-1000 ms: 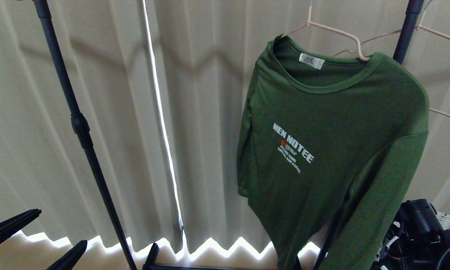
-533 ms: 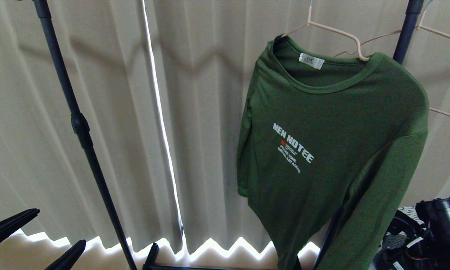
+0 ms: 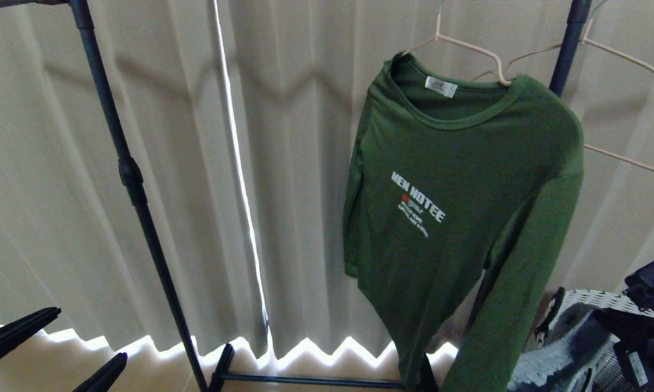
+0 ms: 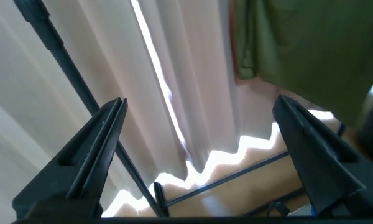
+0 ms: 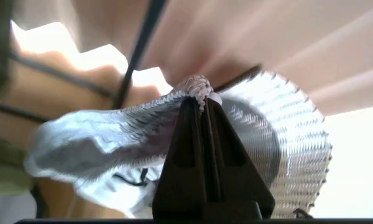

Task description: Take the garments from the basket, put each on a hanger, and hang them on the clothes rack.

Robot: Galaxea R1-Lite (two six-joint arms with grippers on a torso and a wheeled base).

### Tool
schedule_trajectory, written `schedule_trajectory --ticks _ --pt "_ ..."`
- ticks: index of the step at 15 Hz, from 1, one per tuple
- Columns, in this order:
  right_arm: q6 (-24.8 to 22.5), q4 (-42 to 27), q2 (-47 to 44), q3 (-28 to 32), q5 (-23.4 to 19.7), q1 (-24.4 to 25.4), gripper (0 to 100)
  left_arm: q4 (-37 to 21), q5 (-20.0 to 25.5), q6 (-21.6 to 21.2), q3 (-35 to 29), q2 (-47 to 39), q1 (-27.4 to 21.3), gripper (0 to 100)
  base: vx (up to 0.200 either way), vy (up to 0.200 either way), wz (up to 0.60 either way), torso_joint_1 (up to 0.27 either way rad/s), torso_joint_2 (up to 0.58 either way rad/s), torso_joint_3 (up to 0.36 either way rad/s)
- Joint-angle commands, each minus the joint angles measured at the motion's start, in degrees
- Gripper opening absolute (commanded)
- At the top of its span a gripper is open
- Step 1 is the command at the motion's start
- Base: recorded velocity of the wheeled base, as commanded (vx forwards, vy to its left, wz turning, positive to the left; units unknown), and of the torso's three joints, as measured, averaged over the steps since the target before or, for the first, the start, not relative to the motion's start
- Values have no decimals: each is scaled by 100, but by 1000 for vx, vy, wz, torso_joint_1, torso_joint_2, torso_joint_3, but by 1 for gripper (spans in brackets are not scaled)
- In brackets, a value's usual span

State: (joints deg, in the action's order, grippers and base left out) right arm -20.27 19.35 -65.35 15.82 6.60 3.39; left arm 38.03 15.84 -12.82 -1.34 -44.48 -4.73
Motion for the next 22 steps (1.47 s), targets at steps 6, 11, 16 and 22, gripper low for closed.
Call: schedule_trajectory --ticks 6,11,16,22 --pt "-3 8 251 175 -211 4 0 -7 -2 -10 37 -16 -2 100 -200 0 0 2 6 3" --pt "-3 8 119 307 -290 13 0 -7 7 -1 117 -8 -423 100 -40 0 0 0 1 2" --pt "-3 17 -48 580 -308 250 0 -191 16 34 134 -25 -977 100 0 0 0 0 0 0" --pt "226 -19 -276 1485 -449 1120 0 -464 69 61 -850 -1062 -1830 100 0 0 0 0 0 0"
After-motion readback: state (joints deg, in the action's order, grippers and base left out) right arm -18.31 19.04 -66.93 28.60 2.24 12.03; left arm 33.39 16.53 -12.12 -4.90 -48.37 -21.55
